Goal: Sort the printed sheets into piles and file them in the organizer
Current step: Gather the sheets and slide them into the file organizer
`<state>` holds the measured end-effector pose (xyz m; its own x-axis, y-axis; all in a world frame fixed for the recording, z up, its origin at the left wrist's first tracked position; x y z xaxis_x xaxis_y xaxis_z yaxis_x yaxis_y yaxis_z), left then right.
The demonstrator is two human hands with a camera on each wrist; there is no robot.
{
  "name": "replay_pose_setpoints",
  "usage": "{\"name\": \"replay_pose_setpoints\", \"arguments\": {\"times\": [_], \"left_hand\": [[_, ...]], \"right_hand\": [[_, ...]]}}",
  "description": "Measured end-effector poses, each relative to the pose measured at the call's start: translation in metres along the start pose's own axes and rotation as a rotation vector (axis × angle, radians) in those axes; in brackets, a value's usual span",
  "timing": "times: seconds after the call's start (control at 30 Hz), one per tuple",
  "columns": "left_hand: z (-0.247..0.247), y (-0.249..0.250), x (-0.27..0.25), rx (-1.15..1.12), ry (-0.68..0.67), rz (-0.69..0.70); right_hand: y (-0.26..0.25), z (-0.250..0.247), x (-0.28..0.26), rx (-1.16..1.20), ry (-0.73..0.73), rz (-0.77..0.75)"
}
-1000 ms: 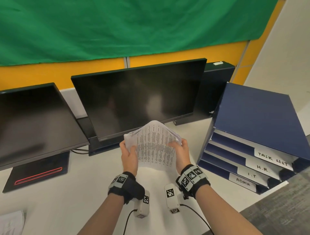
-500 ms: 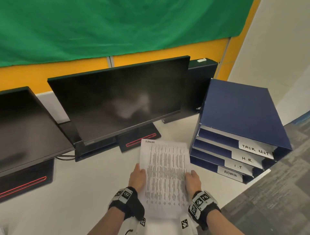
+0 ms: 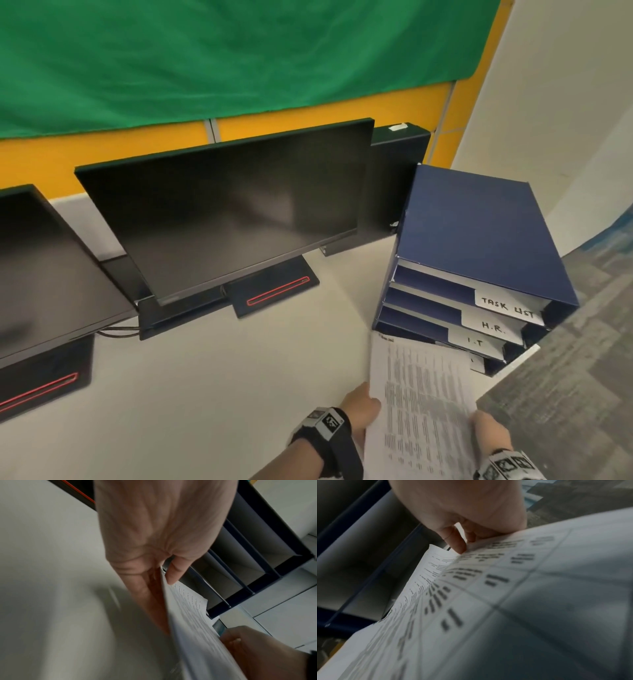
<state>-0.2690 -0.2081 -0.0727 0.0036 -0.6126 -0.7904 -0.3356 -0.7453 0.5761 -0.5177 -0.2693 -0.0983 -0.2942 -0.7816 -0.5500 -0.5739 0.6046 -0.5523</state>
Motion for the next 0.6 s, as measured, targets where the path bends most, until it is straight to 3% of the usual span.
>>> {"name": "replay_pose_setpoints", "arguments": {"times": [0.1, 0.17, 0.27, 0.37, 0.5, 0.6], "left_hand": [[0.015, 0.004, 0.006, -0.044, -0.081, 0.011], [0.015, 0.016, -0.011, -0.069, -0.090, 0.009], [0.016, 0.023, -0.020, -0.137, -0.157, -0.002], [0.014, 0.021, -0.018, -0.247, -0.193, -0.030], [-0.007, 0.021, -0.005, -0.405, 0.023, -0.009], [-0.008, 0.026, 0.000, -0.401, 0.044, 0.007]], "right_hand": [[0.007, -0.016, 0.002, 0.052, 0.065, 0.084], [-0.001, -0.023, 0.002, 0.119, 0.121, 0.021], [-0.028, -0.024, 0.002, 0.174, 0.092, -0.059], [-0.056, -0.020, 0.001, 0.343, -0.018, -0.140], [-0.048, 0.001, -0.016, 0.713, -0.313, -0.024], [-0.029, 0.021, -0.044, 0.923, -0.444, 0.021]]}}
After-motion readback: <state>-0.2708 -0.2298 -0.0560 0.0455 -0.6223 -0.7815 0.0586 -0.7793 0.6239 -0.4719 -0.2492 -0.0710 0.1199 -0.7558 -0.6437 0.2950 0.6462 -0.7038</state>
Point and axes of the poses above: each hand's wrist, its own x-axis towards the middle knuckle, its own z-axis out of the palm, y = z × x, the point moved 7 cm from there along x, towards the middle knuckle, and after that the axes turned 9 degrees about -z, right-handed, at the moved point
